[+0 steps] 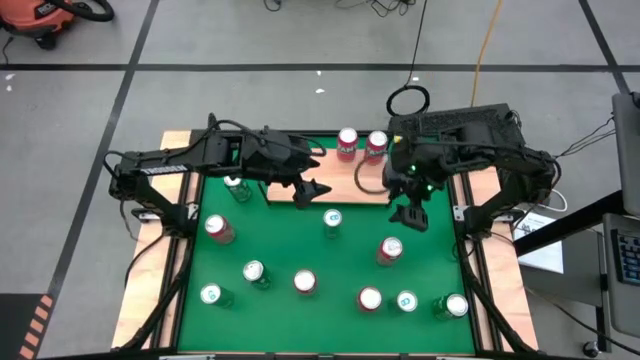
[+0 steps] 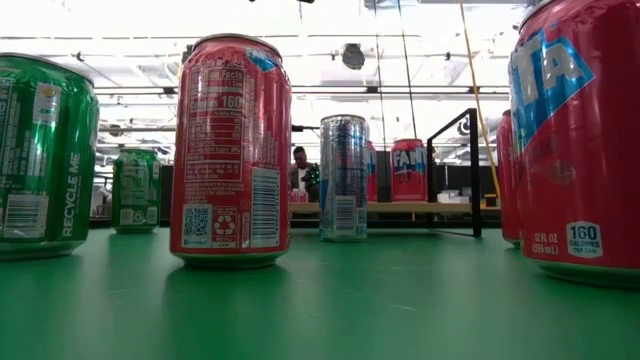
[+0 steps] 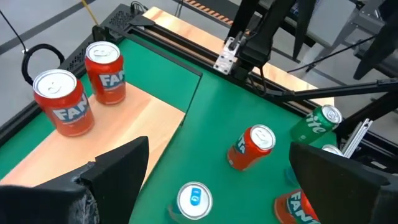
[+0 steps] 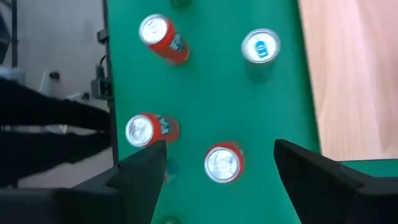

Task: Place canned beverage on shelf
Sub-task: Put the red soda can aligned with the other red soda can on the shelf

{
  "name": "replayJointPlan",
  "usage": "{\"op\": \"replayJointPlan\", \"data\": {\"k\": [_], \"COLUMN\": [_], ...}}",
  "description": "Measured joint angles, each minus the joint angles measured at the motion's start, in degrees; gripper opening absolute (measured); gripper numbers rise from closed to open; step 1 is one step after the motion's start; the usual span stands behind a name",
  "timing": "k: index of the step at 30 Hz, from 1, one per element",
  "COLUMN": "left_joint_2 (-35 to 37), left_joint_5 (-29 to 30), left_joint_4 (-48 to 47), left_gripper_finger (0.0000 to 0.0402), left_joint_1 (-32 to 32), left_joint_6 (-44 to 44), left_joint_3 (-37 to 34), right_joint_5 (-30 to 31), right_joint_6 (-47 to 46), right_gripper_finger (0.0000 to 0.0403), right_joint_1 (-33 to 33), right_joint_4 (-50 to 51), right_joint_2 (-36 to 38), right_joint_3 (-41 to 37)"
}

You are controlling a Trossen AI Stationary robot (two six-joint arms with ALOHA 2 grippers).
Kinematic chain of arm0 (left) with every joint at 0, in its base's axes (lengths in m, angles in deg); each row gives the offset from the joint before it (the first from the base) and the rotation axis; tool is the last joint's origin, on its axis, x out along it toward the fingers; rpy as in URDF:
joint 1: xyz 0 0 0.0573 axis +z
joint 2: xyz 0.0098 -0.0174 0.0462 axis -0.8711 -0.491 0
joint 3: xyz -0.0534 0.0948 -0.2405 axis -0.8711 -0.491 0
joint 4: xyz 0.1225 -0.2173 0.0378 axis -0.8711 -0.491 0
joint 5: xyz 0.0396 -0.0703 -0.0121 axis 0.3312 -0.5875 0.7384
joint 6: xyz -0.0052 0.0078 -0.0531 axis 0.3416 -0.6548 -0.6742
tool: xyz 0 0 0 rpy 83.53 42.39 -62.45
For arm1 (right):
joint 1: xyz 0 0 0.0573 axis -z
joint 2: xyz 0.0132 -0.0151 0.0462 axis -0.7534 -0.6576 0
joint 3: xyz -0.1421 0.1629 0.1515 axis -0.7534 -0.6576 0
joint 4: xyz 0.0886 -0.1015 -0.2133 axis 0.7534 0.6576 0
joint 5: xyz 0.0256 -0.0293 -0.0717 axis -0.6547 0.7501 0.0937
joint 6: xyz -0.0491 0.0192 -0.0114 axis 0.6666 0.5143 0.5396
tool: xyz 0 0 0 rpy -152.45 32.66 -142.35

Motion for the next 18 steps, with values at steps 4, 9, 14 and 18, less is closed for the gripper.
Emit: {"op": "replayJointPlan", "data": {"k": [4,9,14,18], "left_joint_2": [0.0,0.0,0.0,0.0], "left_joint_5": [1.6,1.9,4.2,7.6], "left_joint_4": [0.0,0.1,0.1,0.1], "left_gripper_finger": [0.0389,0.0389,0.0389,0.0389], "left_joint_1": [-1.8,-3.9,-6.9,-9.8], "left_joint_6": [-2.1,-6.5,-9.0,-11.6], "left_joint_3": [0.0,0.0,0.0,0.0], "right_joint_5": [4.8,7.6,12.5,12.4], "right_joint_6": [-1.8,-4.8,-5.0,-6.1], "right_gripper_finger": [0.0287,0.0290,0.0290,0.0290], "right_joint_1": [-4.0,-8.7,-14.2,-17.6], "right_joint_4": [0.0,0.0,-2.4,-12.6], "right_joint_2": [0.0,0.0,2.2,8.1], "right_joint_3": [0.0,0.0,-6.9,-20.1]}}
